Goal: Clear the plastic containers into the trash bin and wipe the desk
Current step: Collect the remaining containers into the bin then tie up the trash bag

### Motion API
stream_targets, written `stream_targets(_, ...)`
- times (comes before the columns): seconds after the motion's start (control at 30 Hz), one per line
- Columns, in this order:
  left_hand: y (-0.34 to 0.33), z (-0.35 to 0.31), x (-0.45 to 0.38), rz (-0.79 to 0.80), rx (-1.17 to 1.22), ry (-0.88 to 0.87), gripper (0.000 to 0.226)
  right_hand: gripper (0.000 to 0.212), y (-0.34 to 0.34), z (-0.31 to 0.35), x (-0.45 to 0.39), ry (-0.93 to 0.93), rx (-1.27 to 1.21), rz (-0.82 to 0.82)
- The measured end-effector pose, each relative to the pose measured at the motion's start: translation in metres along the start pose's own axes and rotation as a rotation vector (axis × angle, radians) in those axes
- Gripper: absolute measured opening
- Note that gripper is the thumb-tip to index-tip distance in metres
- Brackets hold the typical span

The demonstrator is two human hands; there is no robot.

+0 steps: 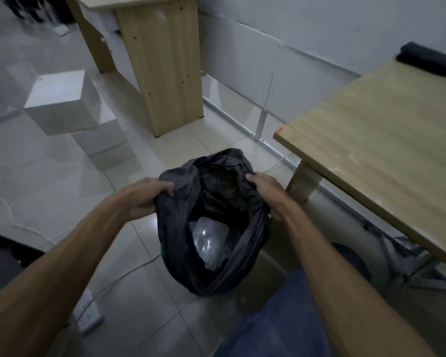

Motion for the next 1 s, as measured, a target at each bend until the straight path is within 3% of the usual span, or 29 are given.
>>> stream_targets(0.07, -0.025, -0.002, 0.003, 0.123, 0.081, -0.038, 0.038, 0.046, -0.019, 0.003, 0.000, -0.028, -0.032, 0.110)
stream_targets(0.13, -0.050, -0.004, 0.008, 0.236, -0.015, -0.096, 0.043, 0.073, -0.040, 0.003, 0.002, -0.071, -0.040, 0.266)
stream_targets(0.2, -0.070, -0.004, 0.012, 0.379, -0.154, -0.132, 0.041, 0.085, -0.053, 0.002, 0.000, -0.103, -0.003, 0.305)
stream_targets(0.27, -0.074, -0.001, 0.012, 0.481, -0.246, -0.114, 0.041, 0.071, -0.051, 0.003, -0.004, -0.071, 0.070, 0.239)
stream_targets(0.33, -0.069, 0.000, 0.013, 0.589, -0.292, -0.088, 0.052, 0.031, -0.045, 0.002, -0.007, -0.046, 0.082, 0.190)
stream_targets(0.4, -0.059, 0.004, 0.010, 0.549, -0.429, -0.135, 0.078, 0.023, -0.035, 0.000, -0.007, -0.045, -0.002, 0.116)
stream_targets(0.47, -0.060, 0.016, -0.001, 0.446, -0.641, -0.172, 0.127, 0.030, -0.032, -0.001, -0.007, -0.053, -0.182, 0.053)
stream_targets(0.57, -0.084, 0.043, -0.013, 0.470, -0.751, -0.331, 0.153, 0.048, -0.032, -0.006, -0.011, -0.123, -0.426, 0.005)
stream_targets(0.63, -0.092, 0.057, -0.008, 0.282, -1.334, -0.631, 0.167, 0.063, -0.035, -0.011, -0.013, -0.173, -0.511, -0.011)
stream_targets(0.67, -0.096, 0.058, -0.001, 0.164, -1.538, -0.807, 0.166, 0.068, -0.036, -0.013, -0.012, -0.191, -0.536, -0.015)
stream_targets(0.73, -0.100, 0.051, 0.020, 0.086, -1.679, -1.030, 0.145, 0.070, -0.037, -0.017, -0.011, -0.220, -0.585, -0.046)
stream_targets(0.87, -0.100, 0.054, 0.017, 0.229, -1.662, -1.187, 0.056, 0.076, -0.027, -0.025, -0.016, -0.217, -0.666, -0.116)
stream_targets(0.93, -0.098, 0.057, 0.021, 0.243, -1.619, -1.125, 0.048, 0.081, -0.021, -0.026, -0.017, -0.219, -0.704, -0.124)
stream_targets(1.0, -0.095, 0.057, 0.019, 0.114, -1.660, -1.036, 0.070, 0.088, -0.018, -0.027, -0.019, -0.243, -0.731, -0.118)
Point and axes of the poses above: each hand's wrist, its own x-axis away from the middle knuckle, its own y-axis out of the back of the hand, z = x × y, the point moved 3 cm from there along -x, towards the middle knuckle, and after that the axes turned 2 degrees about -x, right-handed, at the moved point
